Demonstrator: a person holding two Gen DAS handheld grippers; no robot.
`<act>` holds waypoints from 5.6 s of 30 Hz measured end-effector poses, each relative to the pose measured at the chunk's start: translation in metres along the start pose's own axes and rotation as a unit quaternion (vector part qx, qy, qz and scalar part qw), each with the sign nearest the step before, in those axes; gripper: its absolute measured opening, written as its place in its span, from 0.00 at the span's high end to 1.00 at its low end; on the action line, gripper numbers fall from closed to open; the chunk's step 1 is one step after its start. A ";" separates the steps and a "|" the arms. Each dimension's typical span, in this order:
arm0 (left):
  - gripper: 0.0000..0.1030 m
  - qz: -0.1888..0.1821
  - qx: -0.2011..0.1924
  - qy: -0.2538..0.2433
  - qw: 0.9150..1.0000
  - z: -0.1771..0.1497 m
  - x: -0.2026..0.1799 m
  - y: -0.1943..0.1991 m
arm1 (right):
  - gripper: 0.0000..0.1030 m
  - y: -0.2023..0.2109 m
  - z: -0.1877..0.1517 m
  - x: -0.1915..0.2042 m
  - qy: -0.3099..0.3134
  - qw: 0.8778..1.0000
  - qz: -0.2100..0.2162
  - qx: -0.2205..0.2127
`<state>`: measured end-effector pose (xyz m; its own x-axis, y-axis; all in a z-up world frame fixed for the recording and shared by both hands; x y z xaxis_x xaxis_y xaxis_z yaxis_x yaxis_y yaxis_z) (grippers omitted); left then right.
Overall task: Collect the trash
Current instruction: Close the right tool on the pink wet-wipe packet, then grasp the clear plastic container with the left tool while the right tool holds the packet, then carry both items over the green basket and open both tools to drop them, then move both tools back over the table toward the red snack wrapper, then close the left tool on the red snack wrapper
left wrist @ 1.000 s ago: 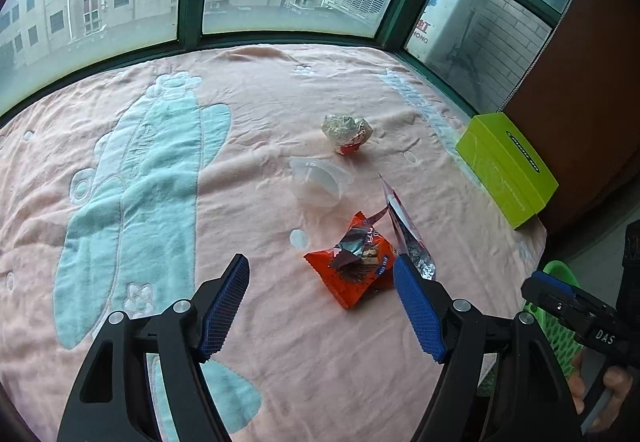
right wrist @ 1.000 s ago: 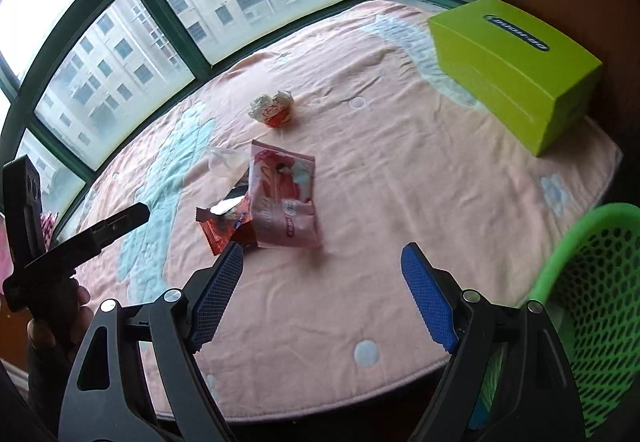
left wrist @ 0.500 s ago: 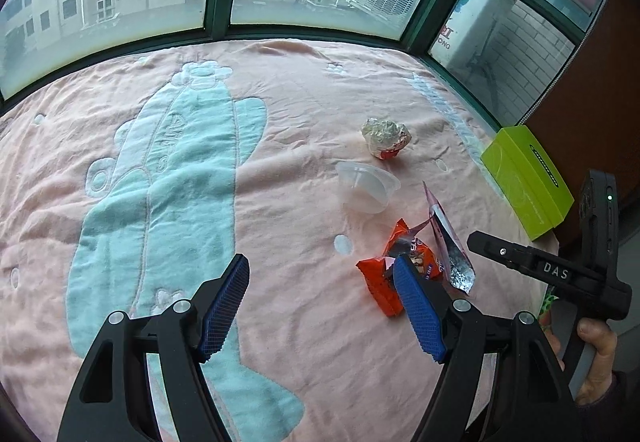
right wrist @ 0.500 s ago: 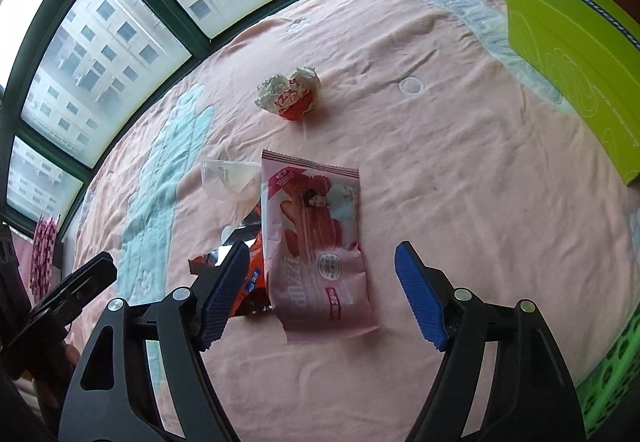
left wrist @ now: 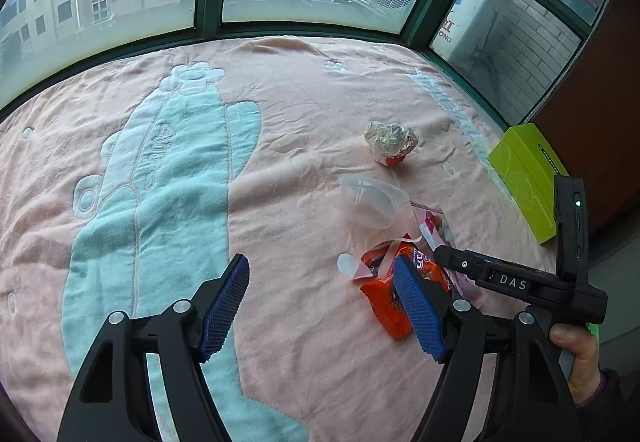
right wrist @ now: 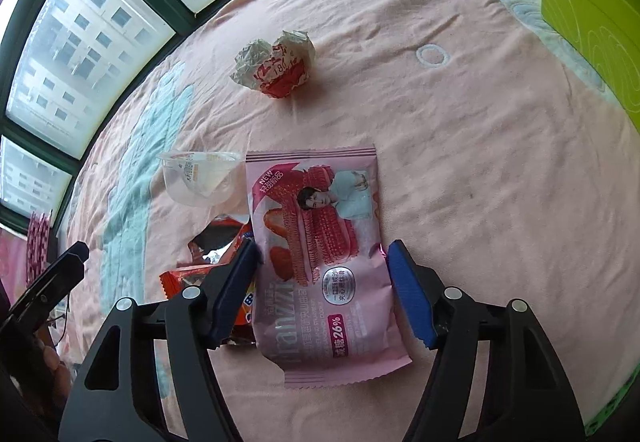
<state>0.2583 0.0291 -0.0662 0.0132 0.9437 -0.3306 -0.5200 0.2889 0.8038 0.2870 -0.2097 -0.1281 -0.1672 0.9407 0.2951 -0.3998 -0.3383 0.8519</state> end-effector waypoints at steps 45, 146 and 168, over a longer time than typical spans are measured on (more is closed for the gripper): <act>0.47 -0.011 0.008 -0.075 0.997 0.020 -0.056 -0.074 | 0.47 0.161 -0.070 -0.046 0.009 0.982 -0.132 -0.137; 0.35 -0.070 0.021 -0.213 0.974 -0.115 -0.209 0.006 | 0.21 0.272 -0.209 -0.120 -0.087 0.957 -0.202 -0.188; 0.27 0.012 0.054 -0.242 0.969 -0.063 -0.095 -0.057 | 0.18 0.211 -0.139 -0.056 -0.005 0.976 -0.164 -0.147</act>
<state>0.2330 -0.0872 -0.1122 0.4145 0.9079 -0.0624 -0.4322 0.2567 0.8645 0.0867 -0.3376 -0.0253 0.0207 0.9992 0.0336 -0.6715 -0.0111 0.7409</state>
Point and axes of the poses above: each gripper's, at about its wrist camera, not at the fingertips, and y roughly against the way its jaws point, x to its left, z to its top, the point moved 2 cm from there along -y, roughly the way its jaws point, and after that the axes turned 8 degrees about y, right-handed, at the moved point
